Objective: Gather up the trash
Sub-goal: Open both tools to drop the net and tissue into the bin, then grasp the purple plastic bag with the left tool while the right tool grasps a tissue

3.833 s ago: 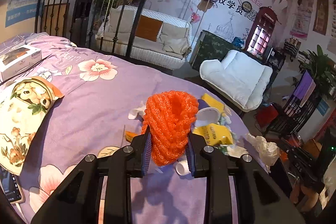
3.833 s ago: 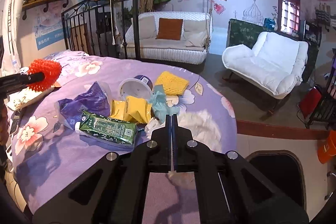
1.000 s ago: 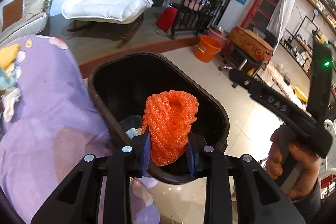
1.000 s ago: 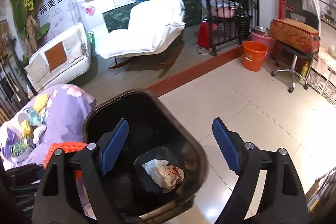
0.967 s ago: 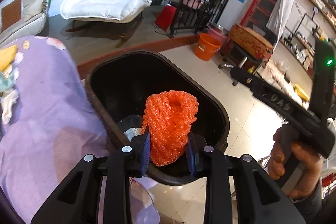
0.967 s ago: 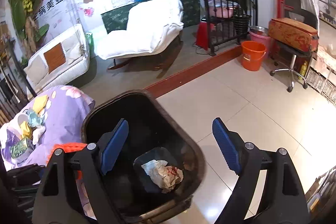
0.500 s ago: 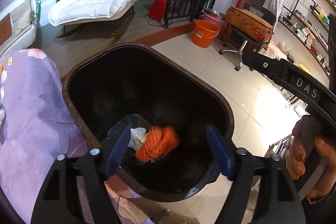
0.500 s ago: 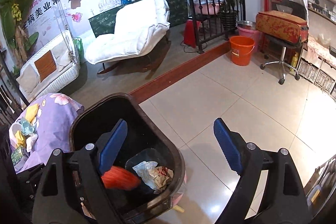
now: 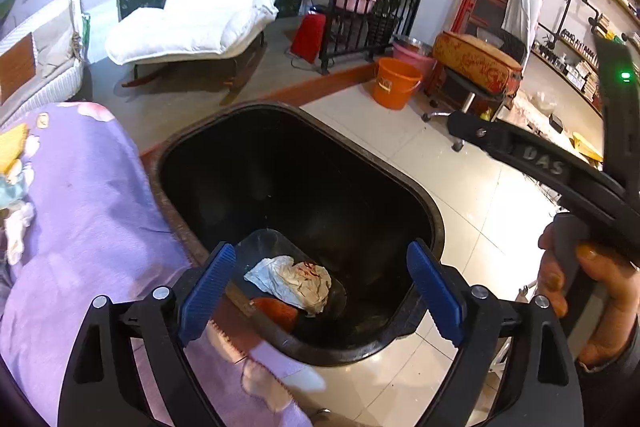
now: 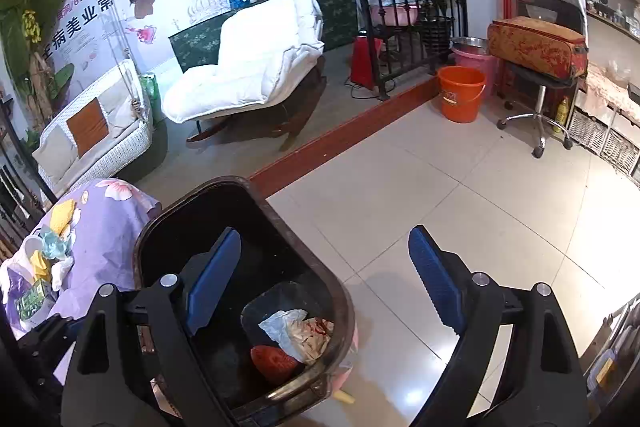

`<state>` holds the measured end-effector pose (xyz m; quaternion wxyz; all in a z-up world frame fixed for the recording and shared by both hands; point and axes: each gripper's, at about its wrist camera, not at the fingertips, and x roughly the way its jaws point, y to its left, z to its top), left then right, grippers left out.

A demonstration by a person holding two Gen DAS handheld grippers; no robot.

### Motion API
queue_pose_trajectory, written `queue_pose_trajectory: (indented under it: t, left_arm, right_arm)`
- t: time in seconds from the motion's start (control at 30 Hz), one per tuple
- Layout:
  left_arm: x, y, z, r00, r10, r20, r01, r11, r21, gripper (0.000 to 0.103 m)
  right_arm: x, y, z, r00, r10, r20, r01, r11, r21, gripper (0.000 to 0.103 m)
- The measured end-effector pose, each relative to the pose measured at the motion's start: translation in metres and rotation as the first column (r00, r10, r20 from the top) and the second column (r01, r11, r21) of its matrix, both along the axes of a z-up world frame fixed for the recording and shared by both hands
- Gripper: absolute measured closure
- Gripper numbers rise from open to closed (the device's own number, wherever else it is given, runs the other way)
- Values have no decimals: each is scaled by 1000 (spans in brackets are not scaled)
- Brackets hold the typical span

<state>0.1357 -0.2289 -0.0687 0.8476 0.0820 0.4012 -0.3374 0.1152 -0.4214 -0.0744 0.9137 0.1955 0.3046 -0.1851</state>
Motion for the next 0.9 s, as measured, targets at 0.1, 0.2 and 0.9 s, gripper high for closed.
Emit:
queue_pose_trajectory:
  t: [0.1, 0.2, 0.9]
  left_arm:
    - [-9, 9, 5, 999, 18, 35, -18, 1000, -1, 15]
    - [-16, 24, 9, 998, 42, 51, -42, 999, -12, 14]
    - [-29, 172, 24, 909, 407, 90, -399, 912, -92, 13]
  right_arm:
    - [3, 9, 1, 1000, 30, 5, -30, 1000, 0, 17]
    - [7, 22, 3, 997, 70, 11, -70, 998, 1, 17]
    - [45, 167, 10, 898, 440, 13, -440, 898, -13, 17]
